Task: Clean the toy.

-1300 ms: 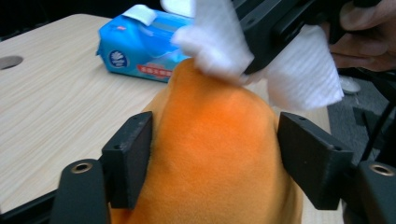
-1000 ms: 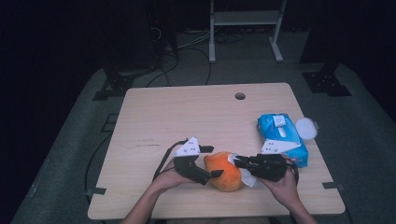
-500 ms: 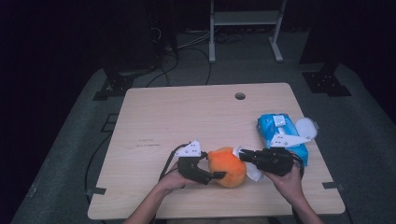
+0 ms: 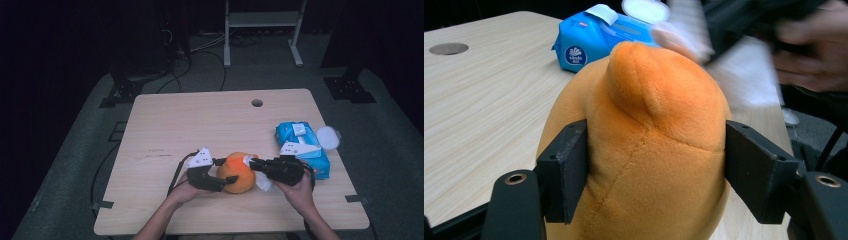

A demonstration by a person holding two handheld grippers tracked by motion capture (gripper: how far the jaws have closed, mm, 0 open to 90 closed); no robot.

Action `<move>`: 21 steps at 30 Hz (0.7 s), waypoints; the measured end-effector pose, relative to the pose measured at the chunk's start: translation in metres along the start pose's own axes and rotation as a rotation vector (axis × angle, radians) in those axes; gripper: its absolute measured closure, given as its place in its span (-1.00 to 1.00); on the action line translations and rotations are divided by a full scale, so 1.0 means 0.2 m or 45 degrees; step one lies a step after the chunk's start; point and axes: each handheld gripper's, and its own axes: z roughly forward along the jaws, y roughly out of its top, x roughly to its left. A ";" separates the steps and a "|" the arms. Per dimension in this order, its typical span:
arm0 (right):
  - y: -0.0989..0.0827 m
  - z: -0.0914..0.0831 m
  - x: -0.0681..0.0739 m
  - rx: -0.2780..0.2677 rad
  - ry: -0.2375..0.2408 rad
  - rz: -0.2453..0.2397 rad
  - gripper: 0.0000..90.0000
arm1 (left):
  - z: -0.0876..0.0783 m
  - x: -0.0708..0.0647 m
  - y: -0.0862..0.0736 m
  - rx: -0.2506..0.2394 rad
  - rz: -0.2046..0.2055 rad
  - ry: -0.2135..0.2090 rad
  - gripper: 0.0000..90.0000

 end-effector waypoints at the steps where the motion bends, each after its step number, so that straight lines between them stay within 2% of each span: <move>1: 0.01 0.02 0.05 0.024 -0.010 -0.064 0.80 | 0.00 0.00 0.00 0.006 0.008 0.007 -0.32; 3: 0.01 0.03 0.09 0.025 0.000 -0.100 0.80 | -0.02 0.00 0.00 0.013 0.001 0.017 -0.30; 6: 0.01 0.02 0.07 0.012 -0.019 -0.086 0.79 | -0.02 0.00 -0.01 0.008 -0.006 0.017 -0.27; 9: -0.01 -0.01 -0.01 -0.013 -0.114 -0.036 0.79 | -0.01 -0.01 -0.01 0.008 0.013 0.008 -0.28; 11: -0.03 -0.01 -0.04 -0.015 -0.104 0.004 0.79 | -0.01 -0.02 0.00 0.010 0.034 0.002 -0.40; 13: -0.03 0.00 -0.04 -0.003 -0.098 -0.006 0.79 | -0.01 -0.02 0.02 0.001 0.026 0.015 -0.63; 15: -0.02 0.02 -0.02 -0.009 -0.062 -0.006 0.79 | 0.01 -0.03 0.02 0.016 0.073 0.062 -0.69; 16: -0.01 0.02 0.00 -0.008 -0.050 -0.015 0.79 | 0.02 -0.04 0.01 0.033 0.105 0.075 -0.67; 18: -0.01 0.03 0.04 0.000 -0.041 -0.052 0.79 | 0.01 -0.03 0.00 0.034 0.104 0.079 -0.49; 21: -0.01 0.04 0.09 -0.011 0.021 -0.091 0.79 | -0.01 0.00 0.00 0.019 0.019 0.101 -0.38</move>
